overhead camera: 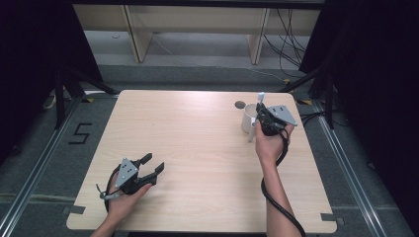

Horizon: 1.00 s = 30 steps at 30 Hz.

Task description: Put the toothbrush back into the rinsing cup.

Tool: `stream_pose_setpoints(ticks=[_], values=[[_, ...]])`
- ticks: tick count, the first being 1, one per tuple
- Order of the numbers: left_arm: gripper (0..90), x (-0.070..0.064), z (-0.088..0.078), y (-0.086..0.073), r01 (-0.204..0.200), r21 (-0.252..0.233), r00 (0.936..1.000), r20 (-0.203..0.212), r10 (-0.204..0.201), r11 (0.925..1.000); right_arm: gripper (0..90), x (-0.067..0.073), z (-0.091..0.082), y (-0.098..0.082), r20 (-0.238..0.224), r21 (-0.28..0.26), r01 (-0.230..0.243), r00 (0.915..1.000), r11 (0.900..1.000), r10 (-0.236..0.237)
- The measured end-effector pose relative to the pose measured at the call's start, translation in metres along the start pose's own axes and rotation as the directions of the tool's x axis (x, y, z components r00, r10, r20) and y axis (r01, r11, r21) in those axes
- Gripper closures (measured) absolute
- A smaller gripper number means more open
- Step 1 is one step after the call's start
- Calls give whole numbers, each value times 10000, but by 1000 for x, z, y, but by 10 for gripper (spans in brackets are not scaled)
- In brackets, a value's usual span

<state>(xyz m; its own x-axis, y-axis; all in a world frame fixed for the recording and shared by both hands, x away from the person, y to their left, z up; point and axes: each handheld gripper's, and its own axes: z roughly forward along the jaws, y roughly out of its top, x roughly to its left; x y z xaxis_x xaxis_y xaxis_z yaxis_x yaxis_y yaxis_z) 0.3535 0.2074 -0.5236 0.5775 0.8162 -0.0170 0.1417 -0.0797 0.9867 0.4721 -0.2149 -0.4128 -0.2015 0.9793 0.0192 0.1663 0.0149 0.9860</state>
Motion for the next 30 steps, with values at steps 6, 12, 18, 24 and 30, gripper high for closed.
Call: stream_pose_setpoints(ticks=[6, 12, 18, 24, 30], values=[[381, 0, 0, 0, 2, -7, 10000, 2, -2, 10000, 860, 0, 2, -5, 29, 137, 4, 10000, 9999, -4], [381, 0, 0, 0, -2, -4, 10000, 7, 2, 10000, 859, 2, 3, -10, 109, 315, -230, 9997, 9992, 227], [381, 0, 0, 0, -10, -1, 10000, 7, 10, 10000, 859, -1, 5, -15, 146, 424, -42, 9999, 9991, 36], [381, 0, 0, 0, -7, 1, 10000, 10, 7, 10000, 858, -1, 8, -19, 101, 477, -62, 9999, 9988, 57], [381, 0, 0, 0, -10, 11, 10000, 7, 10, 10000, 859, 0, 7, -25, 133, 702, -243, 9996, 9972, 234]])
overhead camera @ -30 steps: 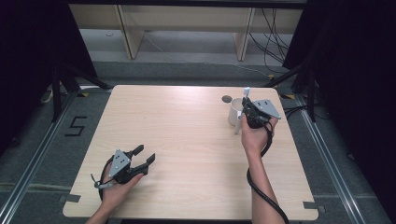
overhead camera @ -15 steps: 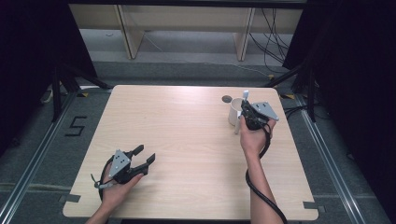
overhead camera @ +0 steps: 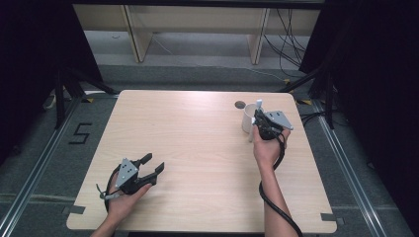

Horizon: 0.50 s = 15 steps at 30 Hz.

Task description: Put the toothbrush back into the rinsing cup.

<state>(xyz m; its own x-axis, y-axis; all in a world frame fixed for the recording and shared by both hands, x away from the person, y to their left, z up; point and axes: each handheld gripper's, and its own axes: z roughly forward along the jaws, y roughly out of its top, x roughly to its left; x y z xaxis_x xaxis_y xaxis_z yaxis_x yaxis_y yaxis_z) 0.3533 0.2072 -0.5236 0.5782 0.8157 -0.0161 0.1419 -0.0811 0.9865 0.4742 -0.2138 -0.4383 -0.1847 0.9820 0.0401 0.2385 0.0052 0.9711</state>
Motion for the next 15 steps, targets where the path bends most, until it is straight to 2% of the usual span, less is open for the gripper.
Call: stream_pose_setpoints(ticks=[3, 4, 6, 7, 11, 13, 15], values=[[381, 0, 0, 0, -25, 15, 10000, 0, 25, 10000, 858, -1, 1, -1, 1, -51, -37, 10000, 10000, 37], [381, 0, 0, 0, -27, 13, 10000, 2, 27, 10000, 857, -2, 1, -1, -23, -82, 174, 9998, 9998, -175], [381, 0, 0, 0, -29, 18, 10000, -2, 29, 10000, 857, 0, 0, -2, 84, 5, -156, 9998, 9999, 156], [381, 0, 0, 0, -31, 18, 10000, -2, 31, 10000, 856, -1, 0, -2, 62, -29, 25, 10000, 10000, -25], [382, 0, 0, 0, -20, 19, 10000, 21, 20, 10000, 850, 0, 0, -5, 82, 32, -122, 9999, 9999, 122], [382, 0, 0, 0, -22, 16, 10000, 26, 22, 10000, 843, -2, 1, -6, 14, -5, 3, 10000, 10000, -3], [381, 0, 0, 0, 4, 16, 10000, 25, -4, 10000, 839, -2, 0, -6, -48, 29, -76, 10000, 10000, 76]])
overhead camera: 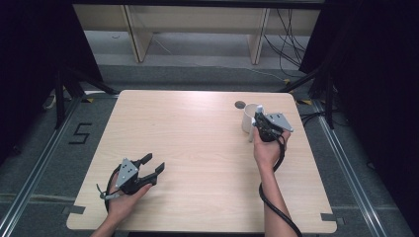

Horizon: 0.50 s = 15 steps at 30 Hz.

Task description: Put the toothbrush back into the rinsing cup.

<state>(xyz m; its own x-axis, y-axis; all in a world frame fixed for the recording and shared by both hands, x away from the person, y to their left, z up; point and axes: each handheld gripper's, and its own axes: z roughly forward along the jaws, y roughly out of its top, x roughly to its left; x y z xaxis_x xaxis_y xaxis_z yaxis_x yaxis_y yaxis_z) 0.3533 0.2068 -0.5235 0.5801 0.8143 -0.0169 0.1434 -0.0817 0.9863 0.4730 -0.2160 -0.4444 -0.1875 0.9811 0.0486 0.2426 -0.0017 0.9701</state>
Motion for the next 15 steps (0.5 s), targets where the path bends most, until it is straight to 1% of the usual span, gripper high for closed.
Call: stream_pose_setpoints(ticks=[1, 2, 3, 4, 5, 6, 7, 8, 9, 10, 11, 12, 13, 14, 15], values=[[381, 0, 0, 0, -1, 3, 10000, -4, 1, 10000, 837, -2, 1, 0, 106, -58, 338, 9994, 9994, -337], [381, 0, 0, 0, -1, 3, 10000, -4, 1, 10000, 837, -2, 1, 0, 106, -58, 338, 9994, 9994, -337], [381, 0, 0, 0, -5, 4, 10000, -4, 5, 10000, 827, 0, -1, -1, 143, 37, -29, 9999, 10000, 28], [381, 0, 0, 0, -5, 4, 10000, -4, 5, 10000, 817, 0, -1, -2, 94, -3, -46, 9999, 10000, 46], [381, 0, 0, 0, -25, 8, 10000, -4, 25, 10000, 798, 0, -1, -2, 105, -4, 35, 9999, 10000, -35], [381, 0, 0, 0, -34, 11, 10000, -4, 34, 10000, 768, -1, -2, -3, 115, 55, 143, 9998, 9999, -144], [381, 0, 0, 0, -35, 14, 10000, -5, 35, 10000, 738, -1, -1, -4, 20, 33, 81, 10000, 10000, -81], [381, 0, 0, 0, -37, 11, 10000, -4, 37, 10000, 704, -2, -2, -5, 114, 131, 25, 9999, 9999, -26], [381, 0, 0, 0, -32, 7, 10000, -3, 32, 10000, 660, -3, -1, -5, 153, 59, 97, 9998, 9999, -98], [381, 0, 0, 0, -32, 9, 10000, -1, 32, 10000, 619, -3, -2, -6, 235, 130, 94, 9997, 9999, -97], [381, 0, 0, 0, -32, 12, 10000, -2, 32, 10000, 587, -4, -2, -7, 224, 149, 219, 9995, 9996, -223], [381, 0, 0, 0, -32, 12, 10000, -2, 32, 10000, 563, -4, -2, -8, 236, 198, 79, 9997, 9998, -83], [381, 0, 0, 0, -32, 17, 10000, -3, 32, 10000, 540, -2, -3, -9, 369, 279, -142, 9992, 9995, 132], [381, 0, 0, 0, -34, 14, 10000, -7, 34, 10000, 520, -5, -3, -9, 342, 242, 105, 9994, 9997, -113], [381, 0, 0, 0, -44, 10, 10000, -7, 44, 10000, 502, -6, -3, -9, 339, 254, 232, 9991, 9994, -240]])
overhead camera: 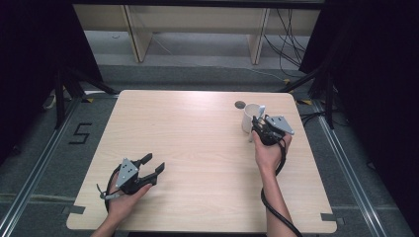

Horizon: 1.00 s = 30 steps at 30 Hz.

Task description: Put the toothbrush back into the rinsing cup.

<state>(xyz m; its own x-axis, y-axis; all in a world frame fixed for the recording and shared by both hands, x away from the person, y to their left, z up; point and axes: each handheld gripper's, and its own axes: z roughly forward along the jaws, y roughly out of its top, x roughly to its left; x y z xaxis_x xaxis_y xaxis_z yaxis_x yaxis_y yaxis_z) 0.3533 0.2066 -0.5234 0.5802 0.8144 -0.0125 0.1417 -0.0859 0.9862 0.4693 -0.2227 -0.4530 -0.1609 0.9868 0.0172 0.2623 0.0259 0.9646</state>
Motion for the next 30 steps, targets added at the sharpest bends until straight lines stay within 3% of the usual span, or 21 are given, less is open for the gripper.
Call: stream_pose_setpoints(ticks=[1, 3, 4, 7, 8, 10, 13, 17, 18, 19, 27, 30], values=[[381, 0, 0, 0, 1, -6, 10000, 0, -1, 10000, 491, 2, -1, 0, 108, 168, -336, 9994, 9993, 334], [381, 0, 0, 0, 4, -4, 10000, 0, -4, 10000, 471, -1, -1, -1, 64, 143, -248, 9997, 9996, 247], [382, 0, 0, 0, 10, 1, 10000, -3, -10, 10000, 466, 1, -2, -1, 57, 260, -507, 9987, 9984, 506], [381, 0, 0, 0, 9, 0, 10000, 0, -9, 10000, 454, -2, -4, -1, -62, 350, -117, 9999, 9993, 119], [381, 0, 0, 0, 8, 4, 10000, 1, -8, 10000, 450, 0, -5, -1, -27, 355, -378, 9993, 9987, 379], [382, 0, 0, 0, 10, 1, 10000, 4, -10, 10000, 444, -2, -6, -2, -94, 350, -212, 9997, 9992, 215], [382, 0, 0, 0, 9, -3, 10000, 14, -9, 10000, 435, -1, -10, -2, -217, 628, -528, 9983, 9966, 542], [381, 0, 0, 0, 14, 6, 10000, 10, -14, 10000, 434, -7, -13, -5, -358, 610, -119, 9993, 9981, 141], [382, 0, 0, 0, 14, 6, 10000, 10, -14, 10000, 434, -7, -13, -5, -358, 610, -119, 9993, 9981, 141], [382, -1, 0, 0, 0, 2, 10000, 4, 0, 10000, 431, -6, -17, -6, -346, 782, -419, 9984, 9961, 447], [382, -1, 0, 0, 11, 3, 10000, -1, -11, 10000, 417, -11, -28, -11, -505, 1007, -233, 9983, 9946, 285], [382, -1, 0, 0, 16, -18, 10000, 19, -16, 10000, 418, -11, -31, -13, -603, 1014, -380, 9972, 9941, 443]])
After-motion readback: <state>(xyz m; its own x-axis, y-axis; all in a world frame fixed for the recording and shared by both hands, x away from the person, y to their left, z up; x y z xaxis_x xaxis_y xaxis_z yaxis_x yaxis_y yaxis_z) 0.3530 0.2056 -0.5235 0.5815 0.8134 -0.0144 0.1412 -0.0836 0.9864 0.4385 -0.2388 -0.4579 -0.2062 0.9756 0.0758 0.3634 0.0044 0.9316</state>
